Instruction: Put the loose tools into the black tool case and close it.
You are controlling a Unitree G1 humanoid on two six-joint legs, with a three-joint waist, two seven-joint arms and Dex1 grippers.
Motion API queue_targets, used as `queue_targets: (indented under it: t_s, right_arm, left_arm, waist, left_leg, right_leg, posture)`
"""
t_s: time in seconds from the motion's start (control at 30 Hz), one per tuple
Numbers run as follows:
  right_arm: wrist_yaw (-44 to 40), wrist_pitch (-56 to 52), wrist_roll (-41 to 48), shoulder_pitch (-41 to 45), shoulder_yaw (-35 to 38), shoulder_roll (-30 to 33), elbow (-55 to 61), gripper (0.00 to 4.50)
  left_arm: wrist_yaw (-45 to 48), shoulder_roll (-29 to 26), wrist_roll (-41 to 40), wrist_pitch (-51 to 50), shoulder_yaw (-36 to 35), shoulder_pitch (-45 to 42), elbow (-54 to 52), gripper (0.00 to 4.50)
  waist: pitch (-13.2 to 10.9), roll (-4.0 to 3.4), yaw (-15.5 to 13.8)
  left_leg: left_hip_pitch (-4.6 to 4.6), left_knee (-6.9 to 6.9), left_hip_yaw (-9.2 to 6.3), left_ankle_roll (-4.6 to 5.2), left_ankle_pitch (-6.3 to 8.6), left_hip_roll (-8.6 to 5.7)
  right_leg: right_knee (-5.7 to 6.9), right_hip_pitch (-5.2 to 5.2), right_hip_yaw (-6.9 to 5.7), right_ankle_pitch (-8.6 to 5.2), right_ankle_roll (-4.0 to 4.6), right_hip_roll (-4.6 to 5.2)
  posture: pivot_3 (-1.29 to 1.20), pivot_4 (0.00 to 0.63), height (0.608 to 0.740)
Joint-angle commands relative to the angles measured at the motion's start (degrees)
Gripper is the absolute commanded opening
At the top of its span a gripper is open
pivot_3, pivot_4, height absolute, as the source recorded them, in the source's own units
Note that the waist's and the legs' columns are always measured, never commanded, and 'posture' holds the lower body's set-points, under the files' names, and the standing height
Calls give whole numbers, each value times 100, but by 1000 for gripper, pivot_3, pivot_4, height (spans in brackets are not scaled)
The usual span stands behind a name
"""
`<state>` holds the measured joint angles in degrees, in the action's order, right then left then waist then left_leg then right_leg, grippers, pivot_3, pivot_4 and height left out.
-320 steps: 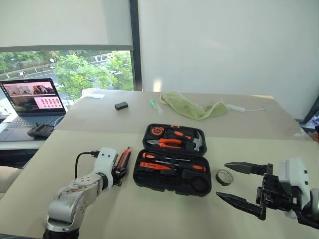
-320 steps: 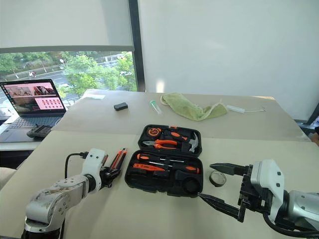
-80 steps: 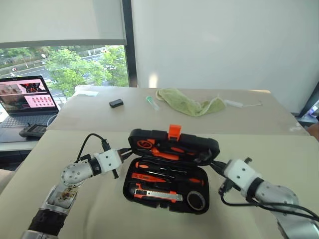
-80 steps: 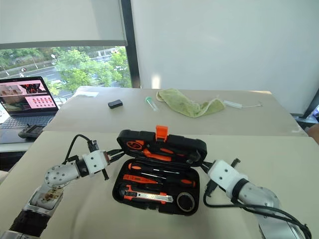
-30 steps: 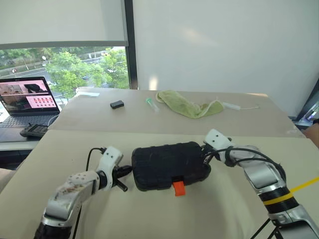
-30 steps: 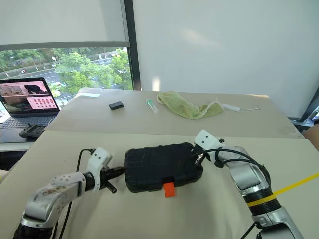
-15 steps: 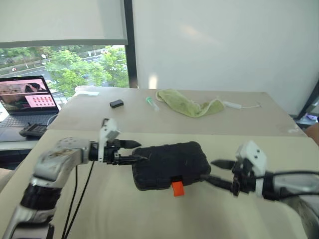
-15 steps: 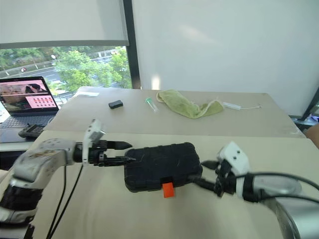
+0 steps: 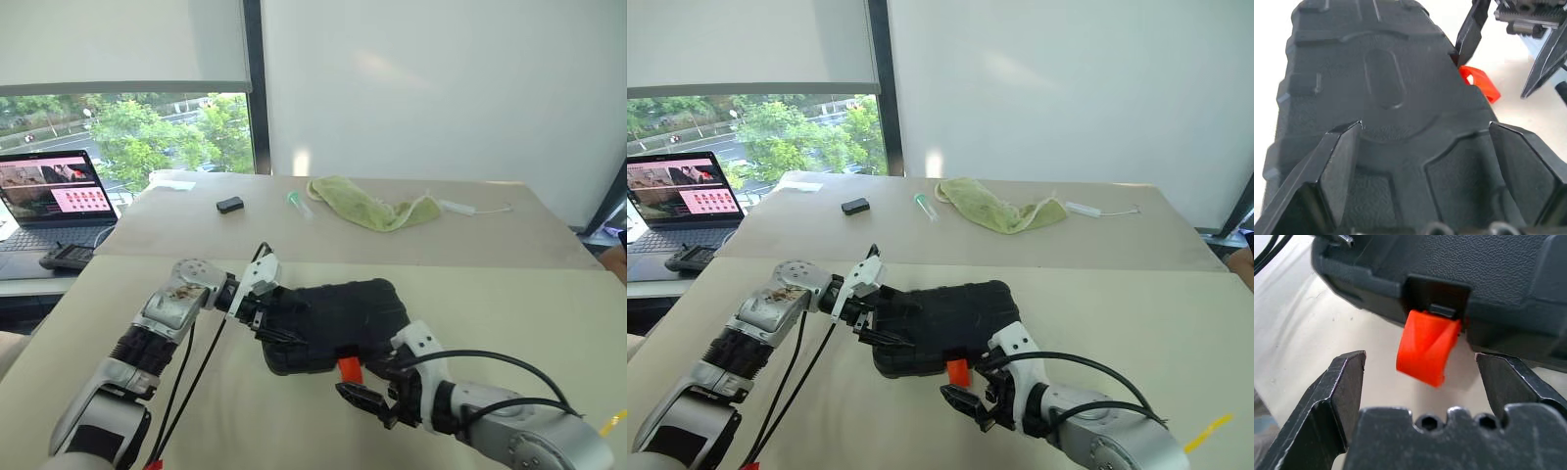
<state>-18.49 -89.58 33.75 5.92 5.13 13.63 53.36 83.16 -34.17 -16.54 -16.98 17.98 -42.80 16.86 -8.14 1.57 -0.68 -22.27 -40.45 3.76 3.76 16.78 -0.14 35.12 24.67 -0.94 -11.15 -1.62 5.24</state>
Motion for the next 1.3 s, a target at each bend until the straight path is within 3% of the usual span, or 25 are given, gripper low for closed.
queue_targets:
  t_s: [0.03,0.13,0.23,0.43,0.47,1.0,1.3]
  right_arm:
    - [374,-281,-136,85,-78,-318,162,4180]
    - [601,-292,-249,116,-67,-470,110,4180]
    - [693,-292,-273,125,-149,-374,95,3481]
    - [785,-292,-383,296,-301,-79,9,1329]
    - [768,-291,-405,359,-286,19,-2,1213]
    - [13,337,-353,778,128,1657,-797,1163]
    - [274,1208,-582,633,-114,1370,-1003,1161]
  left_arm:
    - [-60,44,255,-12,89,79,109,4430]
    - [-95,39,255,-47,44,150,2,4430]
    - [-194,37,232,-125,-25,201,-130,4500]
    - [-424,29,77,-529,-179,300,-558,4500]
    - [-469,19,49,-601,-207,339,-664,4500]
    - [-1209,310,31,-1338,-214,387,-1371,4500]
    - [-1389,411,526,-1342,339,444,-1085,4500]
  waist:
    - [1,0,0]
    - [1,-1,4]
    - [1,-1,10]
    - [1,-1,11]
    - [1,-1,10]
    - [-2,-4,-24]
    - [-2,-4,0]
  left_leg:
    - [5,-2,-2,0,0,1]
    - [11,-2,-4,1,0,1]
    - [12,-2,-3,0,0,1]
    - [12,-2,-4,0,0,0]
    - [11,-2,-4,0,0,0]
    - [-5,-17,-14,19,11,-7]
    - [8,-38,-15,25,14,-4]
  right_leg:
    - [0,-6,-1,0,-1,0]
    - [0,-12,-2,0,-2,-1]
    - [1,-12,-2,0,-2,-2]
    - [0,-12,-2,0,-3,-1]
    - [0,-13,-2,0,-3,-1]
    - [-9,-17,-5,-9,-22,5]
    - [-7,-39,5,-8,-23,3]
  posture:
    - [0,150,740]
    - [0,150,740]
    - [0,150,740]
    - [0,150,740]
    - [0,150,740]
    - [0,150,740]
    - [0,150,740]
